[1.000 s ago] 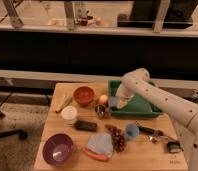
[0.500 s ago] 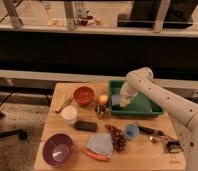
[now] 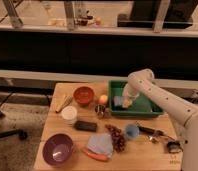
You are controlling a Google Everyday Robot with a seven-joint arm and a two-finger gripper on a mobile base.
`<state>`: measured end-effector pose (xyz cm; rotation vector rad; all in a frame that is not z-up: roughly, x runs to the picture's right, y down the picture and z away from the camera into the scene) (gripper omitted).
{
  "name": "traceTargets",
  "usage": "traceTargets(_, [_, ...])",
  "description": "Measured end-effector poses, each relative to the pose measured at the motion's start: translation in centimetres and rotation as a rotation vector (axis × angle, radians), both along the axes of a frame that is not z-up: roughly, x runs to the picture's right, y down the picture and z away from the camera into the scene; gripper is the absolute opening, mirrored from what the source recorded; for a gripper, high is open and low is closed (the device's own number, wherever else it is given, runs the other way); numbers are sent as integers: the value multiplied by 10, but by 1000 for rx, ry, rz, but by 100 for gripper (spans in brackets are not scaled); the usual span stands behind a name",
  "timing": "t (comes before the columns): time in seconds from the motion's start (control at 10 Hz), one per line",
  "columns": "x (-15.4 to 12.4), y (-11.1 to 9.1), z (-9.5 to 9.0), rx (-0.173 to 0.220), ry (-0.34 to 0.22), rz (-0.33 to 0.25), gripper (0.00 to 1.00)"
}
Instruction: Wipe tray with sponge
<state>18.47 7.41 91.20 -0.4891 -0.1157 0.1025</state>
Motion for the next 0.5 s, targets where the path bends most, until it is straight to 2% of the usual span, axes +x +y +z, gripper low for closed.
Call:
traceTargets(0.2, [-3,13,9,-16,10,-18,6])
traceTargets(0.5, [-12,21,14,-23,14,-41,6])
